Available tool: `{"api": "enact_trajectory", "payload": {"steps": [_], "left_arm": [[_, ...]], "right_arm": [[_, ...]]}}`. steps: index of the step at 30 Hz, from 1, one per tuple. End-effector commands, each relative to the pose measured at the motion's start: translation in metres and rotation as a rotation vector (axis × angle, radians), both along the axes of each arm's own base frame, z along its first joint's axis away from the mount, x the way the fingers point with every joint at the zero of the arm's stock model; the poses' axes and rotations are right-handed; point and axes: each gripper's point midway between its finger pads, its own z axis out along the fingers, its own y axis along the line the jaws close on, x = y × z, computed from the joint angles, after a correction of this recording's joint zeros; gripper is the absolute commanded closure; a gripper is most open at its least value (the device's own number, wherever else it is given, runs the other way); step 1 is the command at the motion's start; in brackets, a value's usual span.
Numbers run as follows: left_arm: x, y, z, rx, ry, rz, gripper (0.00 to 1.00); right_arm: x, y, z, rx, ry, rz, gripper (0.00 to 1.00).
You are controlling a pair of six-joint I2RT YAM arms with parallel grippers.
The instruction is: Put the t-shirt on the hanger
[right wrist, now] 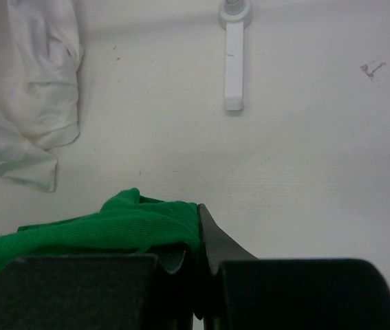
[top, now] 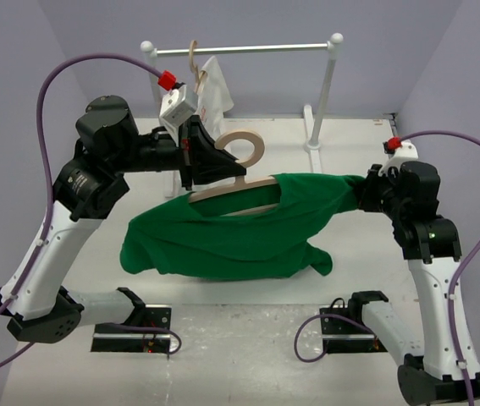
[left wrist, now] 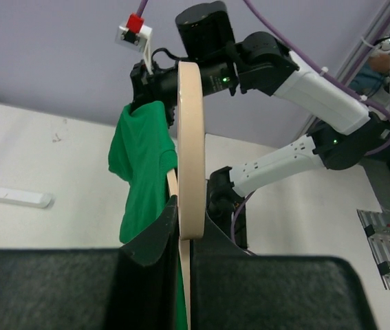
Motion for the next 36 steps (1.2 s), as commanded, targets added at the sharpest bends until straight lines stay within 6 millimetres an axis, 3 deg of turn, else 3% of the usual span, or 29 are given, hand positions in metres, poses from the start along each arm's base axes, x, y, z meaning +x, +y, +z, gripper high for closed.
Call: {"api": "enact_trajectory", "payload": {"steps": [1,6,12,14,15,17,18,19,20,22,23,24,26,29,30,33,36], "left_arm": [[-0.023,0.007,0.039,-0.112,-0.072,-0.088,1.00],[-0.024,0.008,0.045,-0.129,-0.073,-0.104,1.00],[-0.023,0.007,0.046,-0.137,-0.067,-0.118,1.00],[-0.018,0.005,0.042,-0.141,-0.049,-0.105,1.00],[-0.015,0.003,0.040,-0.136,-0.044,-0.103,1.00],[-0.009,-0.001,0.032,-0.122,-0.030,-0.102,1.00],[-0.009,-0.003,0.028,-0.117,-0.027,-0.117,1.00],[-0.008,-0.004,0.026,-0.122,-0.035,-0.122,1.00],[-0.010,-0.006,0.023,-0.138,-0.046,-0.154,1.00],[-0.018,-0.010,0.021,-0.160,-0.044,-0.245,1.00],[-0.014,-0.013,0.018,-0.154,-0.033,-0.246,1.00],[-0.014,-0.014,0.020,-0.152,-0.028,-0.256,1.00],[-0.004,-0.022,0.011,-0.127,-0.003,-0.278,1.00],[-0.007,-0.025,0.003,-0.099,-0.002,-0.357,1.00],[-0.009,-0.025,-0.001,-0.089,-0.003,-0.386,1.00],[-0.015,-0.023,-0.003,-0.086,-0.063,-0.446,1.00],[-0.018,-0.021,-0.005,-0.084,-0.102,-0.483,1.00]], "right_arm": [[0.005,-0.001,-0.024,0.028,0.086,-0.019,1.00],[0.005,-0.007,-0.045,0.038,0.117,-0.071,1.00],[0.003,-0.009,-0.039,0.053,0.097,-0.093,1.00],[-0.003,-0.005,-0.010,0.098,0.029,-0.095,0.53],[-0.008,-0.001,0.007,0.116,-0.019,-0.073,0.40],[-0.027,0.003,0.047,0.132,-0.157,-0.041,0.26],[-0.038,0.002,0.077,0.125,-0.263,-0.030,0.19],[-0.046,0.001,0.090,0.122,-0.317,-0.027,0.17],[-0.058,0.001,0.112,0.106,-0.403,-0.011,0.16],[-0.087,0.029,0.148,0.070,-0.534,0.212,0.20],[-0.088,0.031,0.149,0.069,-0.536,0.223,0.20],[-0.102,0.046,0.155,0.056,-0.553,0.338,0.20],[-0.116,0.054,0.156,0.067,-0.548,0.394,0.23],[-0.149,0.094,0.145,0.108,-0.523,0.730,0.29],[-0.156,0.099,0.139,0.112,-0.497,0.787,0.32],[-0.161,0.102,0.126,0.090,-0.440,0.847,0.42],[-0.176,0.101,0.121,0.065,-0.445,0.890,0.42]]}}
